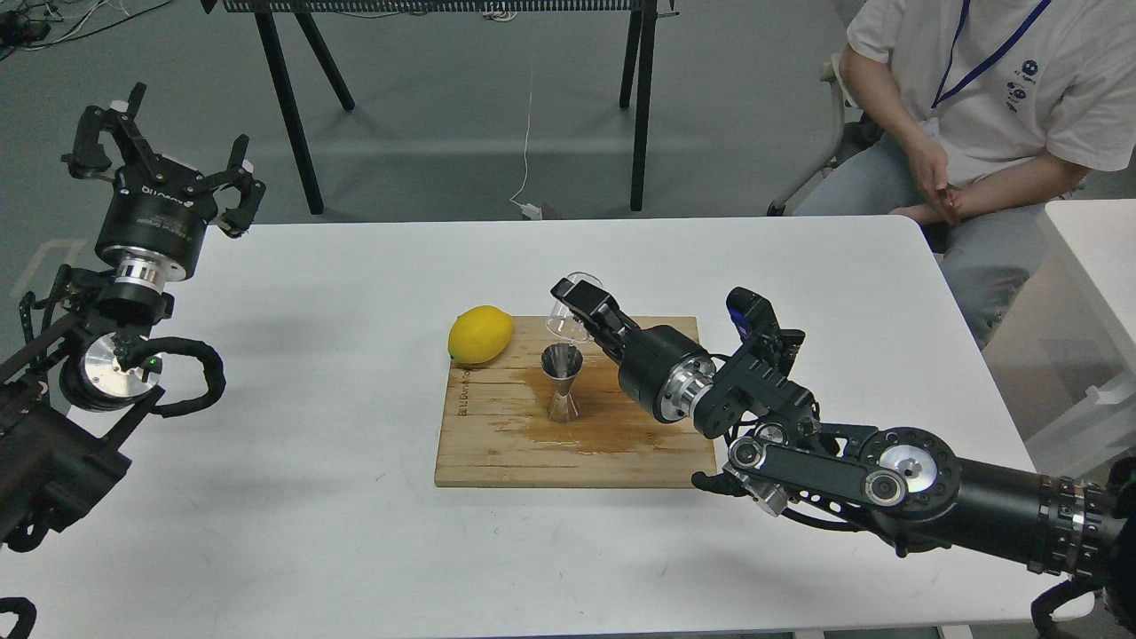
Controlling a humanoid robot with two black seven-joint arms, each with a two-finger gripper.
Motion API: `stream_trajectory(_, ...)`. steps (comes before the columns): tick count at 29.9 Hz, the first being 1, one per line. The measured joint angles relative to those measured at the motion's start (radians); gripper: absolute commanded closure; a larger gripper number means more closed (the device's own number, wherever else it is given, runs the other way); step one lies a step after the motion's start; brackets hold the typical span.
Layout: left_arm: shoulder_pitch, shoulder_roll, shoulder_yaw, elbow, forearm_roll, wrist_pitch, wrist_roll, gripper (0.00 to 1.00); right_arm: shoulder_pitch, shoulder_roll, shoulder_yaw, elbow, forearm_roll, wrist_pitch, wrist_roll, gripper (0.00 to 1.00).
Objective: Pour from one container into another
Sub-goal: 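Tilt the glass cup with the right gripper to pour into the jigger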
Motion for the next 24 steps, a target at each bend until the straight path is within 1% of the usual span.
stream_trajectory(15,-0.001,0.010,0.000,0.000,-0.001,0.000,0.000,0.00,0.053,0.001,-0.084,-0.014,-0.041,-0.012,0.007,0.67)
stream_trajectory(24,0.001,0.015,0.000,0.001,-0.001,0.000,0.000,0.00,0.060,-0.008,-0.095,-0.019,-0.059,-0.013,0.010,0.69)
